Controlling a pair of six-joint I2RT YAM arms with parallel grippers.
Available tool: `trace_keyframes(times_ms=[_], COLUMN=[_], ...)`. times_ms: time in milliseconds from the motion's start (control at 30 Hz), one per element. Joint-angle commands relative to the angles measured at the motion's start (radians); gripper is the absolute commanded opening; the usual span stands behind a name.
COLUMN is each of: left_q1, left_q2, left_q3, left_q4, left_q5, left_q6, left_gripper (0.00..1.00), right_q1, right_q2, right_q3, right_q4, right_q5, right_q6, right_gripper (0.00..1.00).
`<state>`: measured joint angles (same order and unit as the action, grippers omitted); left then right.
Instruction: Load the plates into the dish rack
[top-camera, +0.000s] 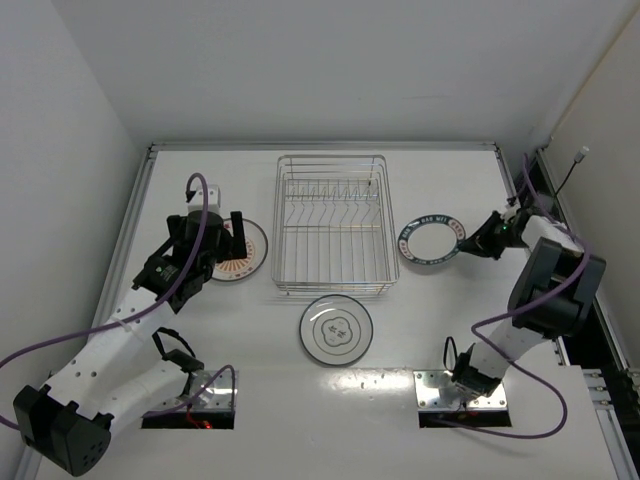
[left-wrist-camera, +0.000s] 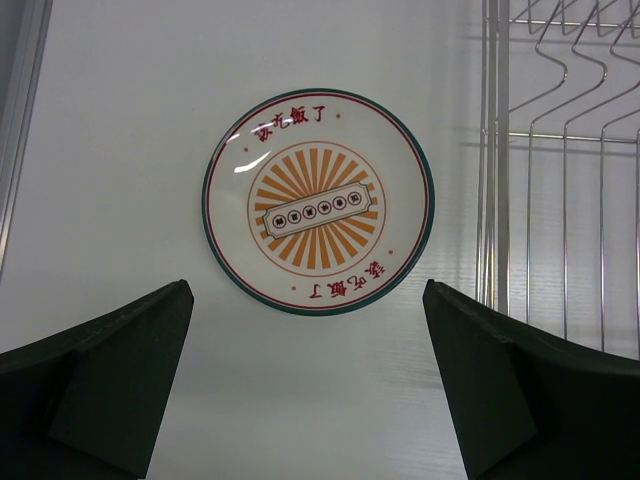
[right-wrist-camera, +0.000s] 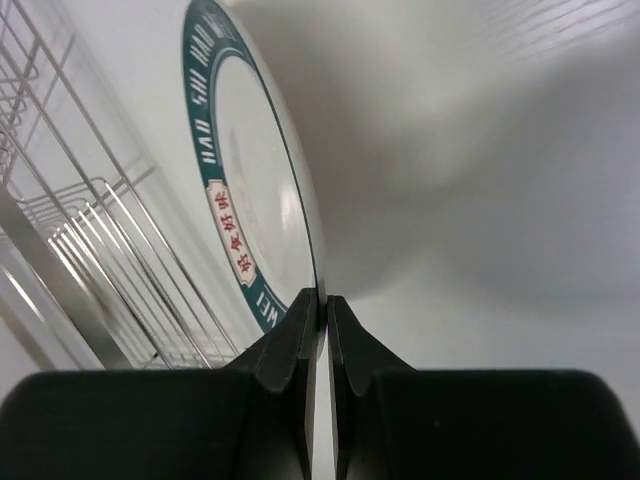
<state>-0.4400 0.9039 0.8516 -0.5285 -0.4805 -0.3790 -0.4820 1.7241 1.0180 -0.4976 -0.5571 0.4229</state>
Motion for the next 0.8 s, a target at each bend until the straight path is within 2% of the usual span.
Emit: trace_keyframes(times_ms=[0,267,600,767], left_q1=[-0.006,-0.006,-0.006,-0.006], left_q2=[0.001,0.010,0.020,0.020], left_q3=[0.026,0.026,0.035,0.035], left_q4=[0.007,0.007,-0.002,-0.002], left_q5=[-0.020,-0.020,-0.029,-0.029], left_q6=[-0.008,-0.008,-0.017,-0.017], left_gripper=[1.00,1.00,1.00,1.00], right_q1=[0.000,0.034,0.082,0.158], right_q2=[-0.150,-0.380,-0.503,-0.535], right_q3=[0.082,0.073,0.143,0.241], right_q4=[-0.077,-0.099,-0.147,-0.168], right_q5=[0.142,0.258,0.373,0.408], right_q6=[0.002,0.065,0.065,0.088], right_gripper=[0.00,0.00,0.00,0.00])
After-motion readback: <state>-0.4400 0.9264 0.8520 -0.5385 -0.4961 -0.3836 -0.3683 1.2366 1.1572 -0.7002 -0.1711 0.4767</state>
